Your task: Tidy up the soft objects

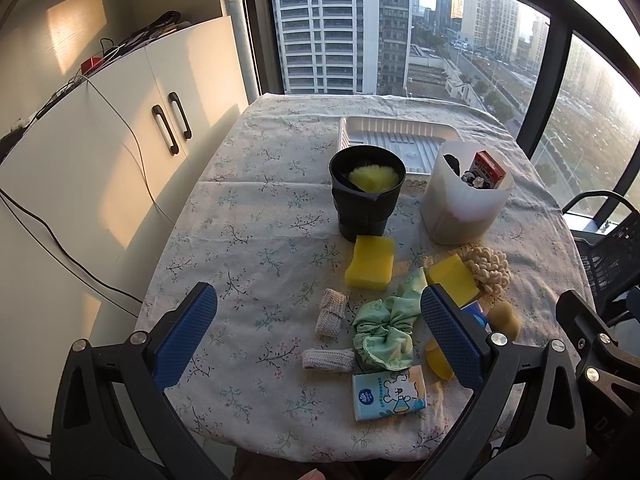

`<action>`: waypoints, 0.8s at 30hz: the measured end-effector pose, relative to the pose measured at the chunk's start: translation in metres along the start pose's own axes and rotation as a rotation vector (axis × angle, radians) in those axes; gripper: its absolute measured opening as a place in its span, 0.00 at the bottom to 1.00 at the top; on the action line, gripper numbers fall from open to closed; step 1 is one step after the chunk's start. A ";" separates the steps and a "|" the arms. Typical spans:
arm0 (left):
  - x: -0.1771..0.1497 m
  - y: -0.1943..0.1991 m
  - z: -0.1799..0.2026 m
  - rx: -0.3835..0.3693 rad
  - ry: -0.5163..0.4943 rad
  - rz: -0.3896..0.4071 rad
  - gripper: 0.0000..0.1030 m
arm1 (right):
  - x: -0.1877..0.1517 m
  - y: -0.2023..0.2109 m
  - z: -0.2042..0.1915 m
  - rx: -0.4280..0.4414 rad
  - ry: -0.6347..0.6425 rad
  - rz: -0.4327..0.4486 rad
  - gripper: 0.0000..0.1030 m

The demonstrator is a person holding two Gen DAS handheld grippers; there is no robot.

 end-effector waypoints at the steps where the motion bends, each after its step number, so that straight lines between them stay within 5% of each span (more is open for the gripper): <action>1: 0.000 0.000 0.000 0.000 0.000 0.001 1.00 | 0.000 0.000 0.000 -0.001 0.000 -0.001 1.00; 24: 0.000 0.001 -0.001 0.001 -0.002 0.005 1.00 | 0.000 0.001 0.000 0.005 0.001 0.003 1.00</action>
Point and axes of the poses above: each gripper's, at about its wrist camera, not at the fingertips, and y roughly against the way its jaws point, z to its right, x to its top, the point moved 2 cm from there along -y, roughly the way its jaws point, and after that the axes turned 7 degrees about -y, right-handed, at the moved point
